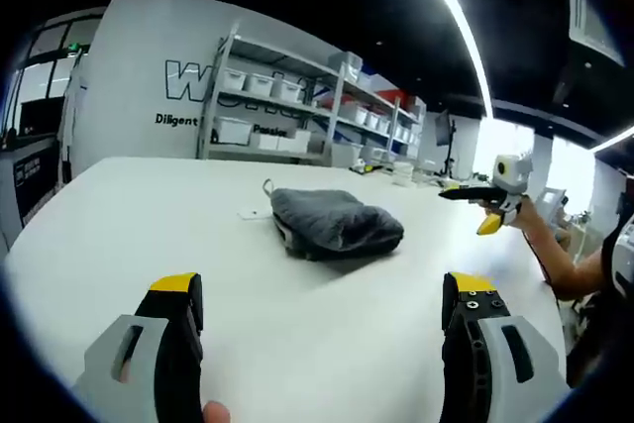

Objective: Open the folded towel by lifting each exposed corner and separating the folded layers until the towel lies flat within the target outline without major curled edges

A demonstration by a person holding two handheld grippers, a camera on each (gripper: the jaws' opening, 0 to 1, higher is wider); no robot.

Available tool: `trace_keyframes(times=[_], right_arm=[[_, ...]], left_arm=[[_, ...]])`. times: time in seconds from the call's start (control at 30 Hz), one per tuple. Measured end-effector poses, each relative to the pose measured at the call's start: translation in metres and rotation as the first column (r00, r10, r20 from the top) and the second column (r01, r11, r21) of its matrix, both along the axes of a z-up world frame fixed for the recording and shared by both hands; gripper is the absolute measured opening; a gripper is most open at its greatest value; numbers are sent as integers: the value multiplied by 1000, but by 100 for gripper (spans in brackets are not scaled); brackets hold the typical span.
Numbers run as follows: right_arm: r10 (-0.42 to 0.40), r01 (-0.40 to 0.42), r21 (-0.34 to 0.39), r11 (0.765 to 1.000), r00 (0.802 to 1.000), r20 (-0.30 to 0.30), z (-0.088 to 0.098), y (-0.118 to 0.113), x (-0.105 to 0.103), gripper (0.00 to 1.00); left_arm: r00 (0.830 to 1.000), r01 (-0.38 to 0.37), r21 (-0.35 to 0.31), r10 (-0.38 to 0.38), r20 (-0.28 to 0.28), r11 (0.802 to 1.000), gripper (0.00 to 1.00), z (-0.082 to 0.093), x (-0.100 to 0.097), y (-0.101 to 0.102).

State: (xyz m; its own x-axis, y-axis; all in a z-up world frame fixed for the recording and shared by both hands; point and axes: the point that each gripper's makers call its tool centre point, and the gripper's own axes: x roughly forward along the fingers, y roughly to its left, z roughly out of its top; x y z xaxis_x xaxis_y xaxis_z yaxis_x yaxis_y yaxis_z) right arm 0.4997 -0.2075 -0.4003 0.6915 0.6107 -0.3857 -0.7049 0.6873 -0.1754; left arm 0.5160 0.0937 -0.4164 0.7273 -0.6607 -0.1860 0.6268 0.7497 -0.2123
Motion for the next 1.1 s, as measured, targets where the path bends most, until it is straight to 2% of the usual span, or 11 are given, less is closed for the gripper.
trace_keyframes(times=[0.17,0.5,0.7,0.83,1.1], right_arm=[[29,-29,-26,999,999,18,3,8,-3,100],[38,-37,-45,998,999,29,14,21,1,100],[77,-74,-66,995,996,43,28,40,5,100],[104,-97,-116,989,993,56,31,51,8,100],[140,-131,-128,983,988,59,37,72,15,100]], left_arm=[[1000,-4,31,4,17,1000,99,2,-2,0],[1000,1,43,-2,23,999,99,4,-5,-2],[1000,5,67,-6,17,998,99,1,-6,-3],[1000,10,74,-11,12,997,99,-1,-6,-3],[1000,9,77,-10,15,997,99,1,-6,-2]])
